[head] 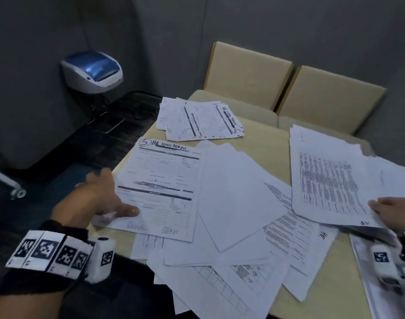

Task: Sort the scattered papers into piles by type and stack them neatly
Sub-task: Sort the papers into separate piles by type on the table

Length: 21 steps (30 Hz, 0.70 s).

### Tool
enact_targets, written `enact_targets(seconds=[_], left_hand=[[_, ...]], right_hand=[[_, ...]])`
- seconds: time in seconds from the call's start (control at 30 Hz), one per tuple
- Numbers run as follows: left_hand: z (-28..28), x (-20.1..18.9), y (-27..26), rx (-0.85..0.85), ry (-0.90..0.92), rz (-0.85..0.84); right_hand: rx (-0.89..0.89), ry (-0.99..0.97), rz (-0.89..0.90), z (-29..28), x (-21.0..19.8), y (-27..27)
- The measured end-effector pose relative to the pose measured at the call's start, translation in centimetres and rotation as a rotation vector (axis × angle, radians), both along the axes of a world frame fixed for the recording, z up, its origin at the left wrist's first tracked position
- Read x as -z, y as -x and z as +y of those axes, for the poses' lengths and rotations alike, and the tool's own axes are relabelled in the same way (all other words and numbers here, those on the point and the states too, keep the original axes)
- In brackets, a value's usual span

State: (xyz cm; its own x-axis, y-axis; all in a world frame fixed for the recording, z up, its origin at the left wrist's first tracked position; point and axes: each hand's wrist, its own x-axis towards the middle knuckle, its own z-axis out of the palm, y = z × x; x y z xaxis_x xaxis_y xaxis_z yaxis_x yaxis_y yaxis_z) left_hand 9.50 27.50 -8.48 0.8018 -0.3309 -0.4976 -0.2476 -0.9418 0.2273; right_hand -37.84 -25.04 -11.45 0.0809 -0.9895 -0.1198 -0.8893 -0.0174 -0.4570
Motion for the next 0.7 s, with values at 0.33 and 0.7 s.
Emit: enact_targets(seconds=[0.33,0.7], left_hand=[[2.9,-0.4,-3.2,-0.133,0.231,-0.131],[-0.3,-7.0,-4.3,-0.16,1.029,-0.184]], right_hand=[[-0.414,0.112,0.032,16.1,-7.1,-10.3],[-0.853,-0.115,0.238,25.8,-4.0,-16.4]])
